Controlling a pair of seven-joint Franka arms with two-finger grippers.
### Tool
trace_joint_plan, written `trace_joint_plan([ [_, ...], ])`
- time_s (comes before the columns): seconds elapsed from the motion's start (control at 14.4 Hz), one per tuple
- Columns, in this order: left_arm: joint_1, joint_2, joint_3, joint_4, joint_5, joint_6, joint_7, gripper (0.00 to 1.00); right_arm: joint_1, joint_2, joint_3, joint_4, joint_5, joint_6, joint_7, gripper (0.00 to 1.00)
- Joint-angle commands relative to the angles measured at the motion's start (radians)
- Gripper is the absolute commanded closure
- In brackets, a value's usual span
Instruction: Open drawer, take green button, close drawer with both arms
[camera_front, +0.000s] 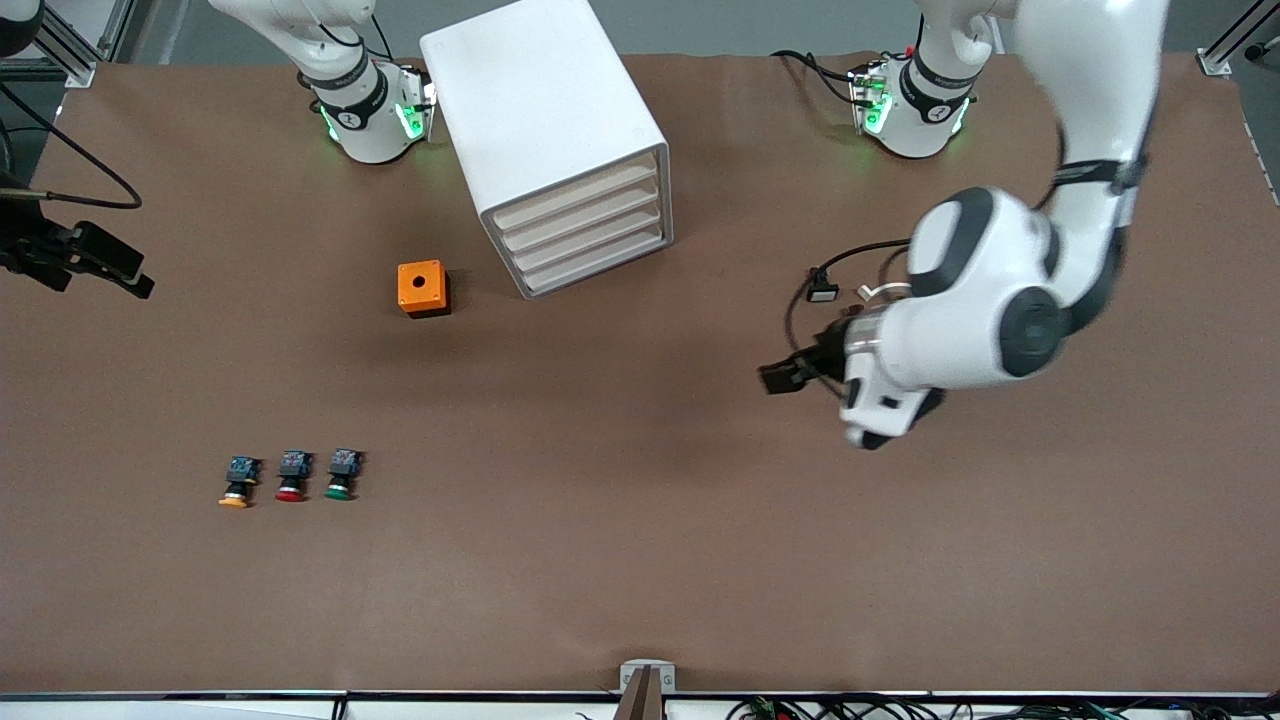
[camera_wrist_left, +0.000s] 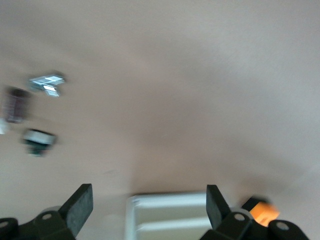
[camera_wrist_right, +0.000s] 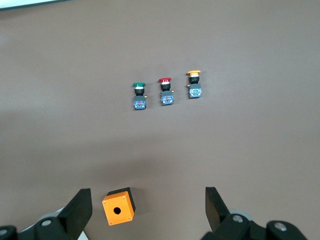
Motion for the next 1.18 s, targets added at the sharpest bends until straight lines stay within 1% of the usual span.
trace_joint_plan([
  [0.0, 0.094, -0.110, -0.009, -0.034, 0.080, -0.150, 0.190, 0.00, 0.003, -0.058, 0.001, -0.046, 0.008, 0.013, 0.021, 0.00],
  [0.14, 0.123, -0.161, -0.009, -0.041, 0.166, -0.226, 0.286, 0.00, 0.001, -0.082, 0.000, -0.072, 0.009, 0.023, 0.021, 0.00],
  [0.28, 0.178, -0.210, -0.009, -0.063, 0.182, -0.254, 0.387, 0.00, 0.003, -0.087, 0.001, -0.074, 0.009, 0.028, 0.021, 0.00],
  [0.42, 0.247, -0.294, -0.009, -0.135, 0.184, -0.259, 0.491, 0.00, 0.001, -0.087, 0.000, -0.071, 0.009, 0.026, 0.019, 0.00],
  [0.49, 0.255, -0.328, -0.005, -0.171, 0.191, -0.259, 0.539, 0.00, 0.001, -0.085, 0.000, -0.069, 0.009, 0.025, 0.019, 0.00],
  [0.63, 0.240, -0.394, 0.047, -0.237, 0.227, -0.253, 0.606, 0.00, 0.001, -0.084, 0.000, -0.066, 0.009, 0.025, 0.019, 0.00],
  [0.7, 0.214, -0.420, 0.072, -0.266, 0.234, -0.247, 0.626, 0.00, 0.001, -0.078, 0.000, -0.057, 0.009, 0.026, 0.018, 0.00],
  [0.84, 0.135, -0.478, 0.161, -0.338, 0.271, -0.207, 0.651, 0.00, 0.001, -0.069, 0.000, -0.029, 0.011, 0.028, 0.018, 0.00],
  [0.9, 0.116, -0.519, 0.182, -0.390, 0.285, -0.166, 0.653, 0.00, 0.001, -0.056, 0.000, -0.019, 0.011, 0.030, 0.018, 0.00],
  [0.97, 0.116, -0.556, 0.184, -0.440, 0.290, -0.114, 0.653, 0.00, 0.001, -0.044, 0.000, -0.005, 0.011, 0.034, 0.016, 0.00],
  [1.04, 0.119, -0.575, 0.184, -0.467, 0.297, -0.075, 0.653, 0.00, 0.001, -0.041, 0.000, 0.001, 0.009, 0.054, 0.012, 0.00],
  [1.11, 0.122, -0.577, 0.184, -0.466, 0.300, -0.054, 0.653, 0.00, 0.001, -0.036, 0.000, 0.002, 0.009, 0.068, 0.007, 0.00],
])
